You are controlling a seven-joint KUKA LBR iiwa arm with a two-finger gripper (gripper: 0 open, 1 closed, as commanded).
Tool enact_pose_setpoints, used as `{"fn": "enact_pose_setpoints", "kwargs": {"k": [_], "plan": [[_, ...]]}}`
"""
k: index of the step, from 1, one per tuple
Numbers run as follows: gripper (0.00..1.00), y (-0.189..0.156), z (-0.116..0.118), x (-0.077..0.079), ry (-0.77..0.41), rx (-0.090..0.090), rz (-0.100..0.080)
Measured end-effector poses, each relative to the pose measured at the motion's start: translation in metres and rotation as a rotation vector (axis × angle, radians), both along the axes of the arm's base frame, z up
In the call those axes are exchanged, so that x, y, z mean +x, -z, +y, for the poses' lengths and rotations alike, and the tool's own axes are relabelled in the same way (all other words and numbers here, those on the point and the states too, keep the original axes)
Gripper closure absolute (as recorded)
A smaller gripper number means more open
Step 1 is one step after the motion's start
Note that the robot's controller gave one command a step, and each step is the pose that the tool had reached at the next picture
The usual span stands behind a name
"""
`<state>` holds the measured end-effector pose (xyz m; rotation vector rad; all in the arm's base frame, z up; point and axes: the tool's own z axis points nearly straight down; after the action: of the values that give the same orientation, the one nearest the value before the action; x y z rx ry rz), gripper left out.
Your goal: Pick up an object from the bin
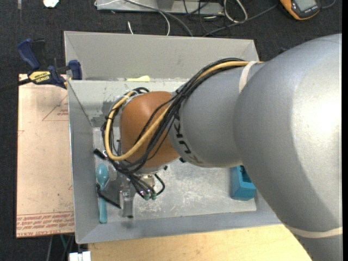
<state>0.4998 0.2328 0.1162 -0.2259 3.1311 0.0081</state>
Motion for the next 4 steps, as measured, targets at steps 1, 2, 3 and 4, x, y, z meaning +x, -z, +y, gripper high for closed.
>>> {"fn": "enact_pose_setpoints", "kwargs": {"k": [1, 2, 3, 4], "plan": [[0.0, 0.034, -0.017, 0.002, 0.273, 0.0, 0.0], [1.0, 0.045, -0.014, -0.01, 0.134, 0.0, 0.006], [1.0, 0.045, -0.014, -0.01, 0.134, 0.0, 0.006], [1.0, 0.031, -0.014, -0.011, 0.135, -0.001, 0.01]]}}
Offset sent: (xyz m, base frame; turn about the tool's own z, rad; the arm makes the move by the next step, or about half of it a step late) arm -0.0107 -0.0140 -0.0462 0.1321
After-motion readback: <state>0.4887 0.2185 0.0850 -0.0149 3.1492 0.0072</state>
